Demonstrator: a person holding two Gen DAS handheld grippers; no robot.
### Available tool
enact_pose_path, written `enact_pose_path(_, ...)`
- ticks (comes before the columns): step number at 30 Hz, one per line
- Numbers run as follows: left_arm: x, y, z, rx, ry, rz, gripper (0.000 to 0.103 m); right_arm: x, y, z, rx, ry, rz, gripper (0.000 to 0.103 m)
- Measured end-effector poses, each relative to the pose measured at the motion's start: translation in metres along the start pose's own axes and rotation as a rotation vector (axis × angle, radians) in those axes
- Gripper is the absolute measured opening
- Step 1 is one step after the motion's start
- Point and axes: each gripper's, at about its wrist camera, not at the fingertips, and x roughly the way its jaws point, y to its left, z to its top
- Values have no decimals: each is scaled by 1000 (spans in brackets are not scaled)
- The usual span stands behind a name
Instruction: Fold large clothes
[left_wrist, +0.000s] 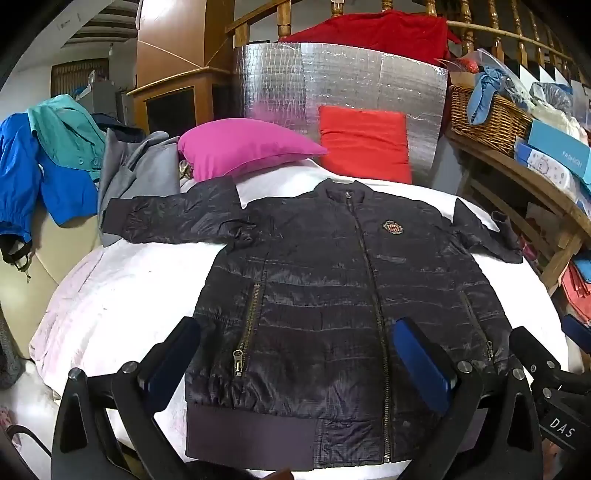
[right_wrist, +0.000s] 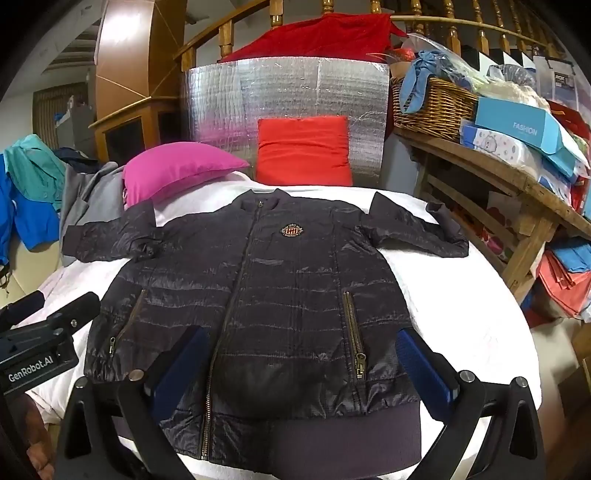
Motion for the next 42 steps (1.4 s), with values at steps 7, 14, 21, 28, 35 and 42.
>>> enact_pose_path(7,1,1,-1,-5,2,-1,103,2,1,0,0,2,-3,103)
enact_pose_path(14,2,-1,-2,3,9,-8,103,3,0,-1,2,1,-4,103)
enact_pose_path(21,2,-2,-4,2,18,-13,103,3,0,-1,2,6,-3,103)
enact_pose_path(28,1,-2,-4,-1,18,-13,103,2,1,-1,1,6,3,103)
enact_pose_path(35,0,-2,-3,-1,17,-15,103,0,3,0,-7,4,1,103)
enact_pose_path(42,0,-2,-3,-3,17,-18,103,0,5,2,-13,5,0,103)
